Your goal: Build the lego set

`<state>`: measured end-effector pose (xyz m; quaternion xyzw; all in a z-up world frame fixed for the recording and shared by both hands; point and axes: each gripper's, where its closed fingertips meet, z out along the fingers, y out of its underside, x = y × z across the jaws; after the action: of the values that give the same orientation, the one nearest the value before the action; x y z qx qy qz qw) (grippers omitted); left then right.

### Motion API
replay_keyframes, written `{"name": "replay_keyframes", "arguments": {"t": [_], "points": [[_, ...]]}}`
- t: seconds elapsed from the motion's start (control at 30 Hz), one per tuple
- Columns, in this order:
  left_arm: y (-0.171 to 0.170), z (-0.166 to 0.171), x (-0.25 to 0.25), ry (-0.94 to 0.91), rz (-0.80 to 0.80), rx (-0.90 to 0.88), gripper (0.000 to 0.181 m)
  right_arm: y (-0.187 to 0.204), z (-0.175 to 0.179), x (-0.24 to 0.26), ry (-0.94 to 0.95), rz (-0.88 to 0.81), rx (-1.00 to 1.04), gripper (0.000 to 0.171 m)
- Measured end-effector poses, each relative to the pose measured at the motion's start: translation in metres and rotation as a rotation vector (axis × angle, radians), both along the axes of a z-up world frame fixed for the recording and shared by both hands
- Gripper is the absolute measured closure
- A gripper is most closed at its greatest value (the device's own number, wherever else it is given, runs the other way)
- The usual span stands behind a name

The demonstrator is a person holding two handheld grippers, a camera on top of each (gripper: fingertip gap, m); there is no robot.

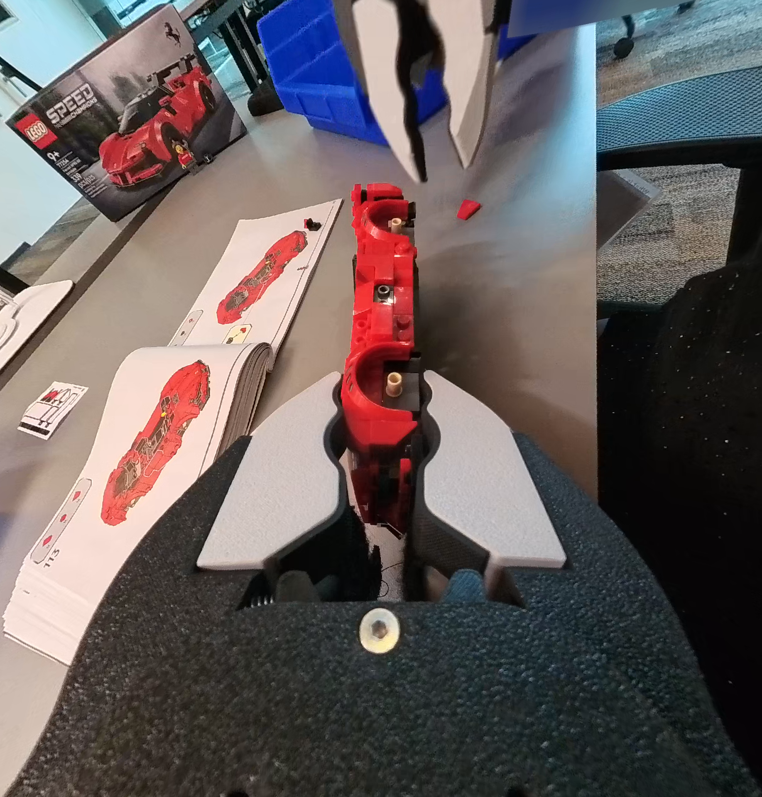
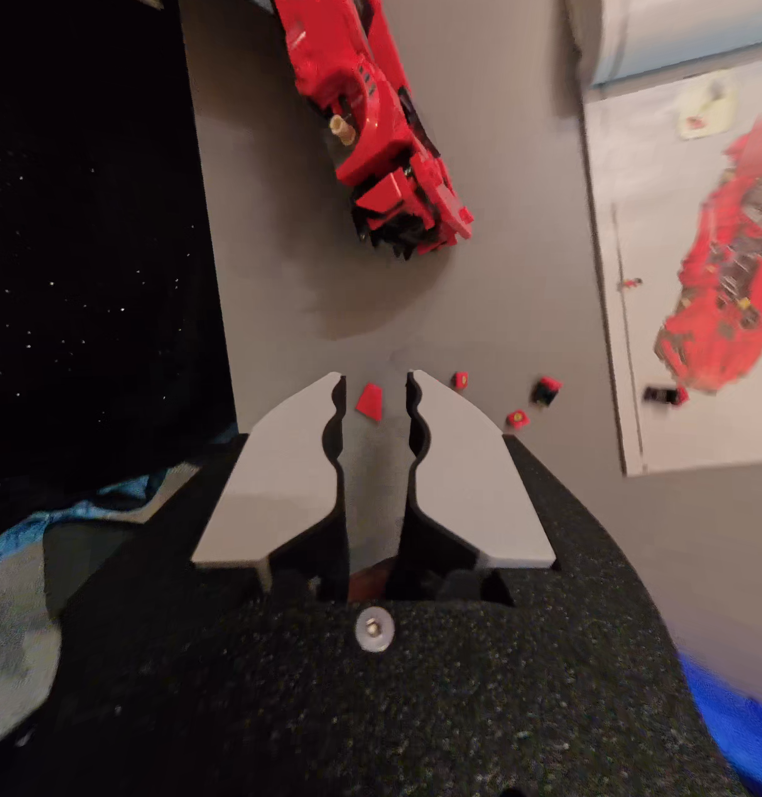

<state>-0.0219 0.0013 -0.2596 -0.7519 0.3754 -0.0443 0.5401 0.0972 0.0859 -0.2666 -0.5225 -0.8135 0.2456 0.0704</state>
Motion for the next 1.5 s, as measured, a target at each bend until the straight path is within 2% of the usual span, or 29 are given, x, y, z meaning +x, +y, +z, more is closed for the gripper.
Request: {"name": "replay_keyframes", "arguments": {"t": [0.1, 0.2, 0.37, 0.47, 0.73, 0.93, 1.0, 1.23, 1.5], "points": [[0.0, 0.0, 0.0, 0.001, -0.001, 0.001, 0.151, 0.006, -0.007, 0.013, 0.075, -0.15, 0.084, 0.139], [0.0, 0.0, 0.0, 0.004, -0.002, 0.005, 0.151, -0.001, -0.021, 0.019, 0.079, -0.237, 0.077, 0.139], [-0.001, 0.0, 0.0, 0.003, -0.001, 0.003, 0.151, -0.003, -0.032, 0.014, 0.097, -0.261, 0.133, 0.146], [-0.001, 0.0, 0.0, 0.003, -0.001, 0.003, 0.151, -0.003, -0.033, 0.014, 0.098, -0.242, 0.137, 0.157], [-0.001, 0.0, -0.001, -0.001, -0.003, -0.001, 0.151, -0.008, -0.026, 0.014, 0.107, -0.055, 0.182, 0.158], [-0.001, 0.0, -0.001, -0.003, -0.003, -0.003, 0.151, -0.043, 0.045, -0.041, 0.402, 0.184, 0.255, 0.159], [-0.001, 0.0, -0.001, -0.004, -0.002, -0.003, 0.151, -0.058, 0.055, -0.06, 0.456, 0.271, 0.305, 0.159], [-0.001, 0.0, -0.001, -0.005, -0.004, -0.004, 0.151, -0.072, 0.04, -0.097, 0.401, 0.37, 0.367, 0.159], [-0.001, 0.0, -0.002, -0.005, -0.003, -0.004, 0.151, -0.078, 0.032, -0.107, 0.33, 0.402, 0.382, 0.159]]}}
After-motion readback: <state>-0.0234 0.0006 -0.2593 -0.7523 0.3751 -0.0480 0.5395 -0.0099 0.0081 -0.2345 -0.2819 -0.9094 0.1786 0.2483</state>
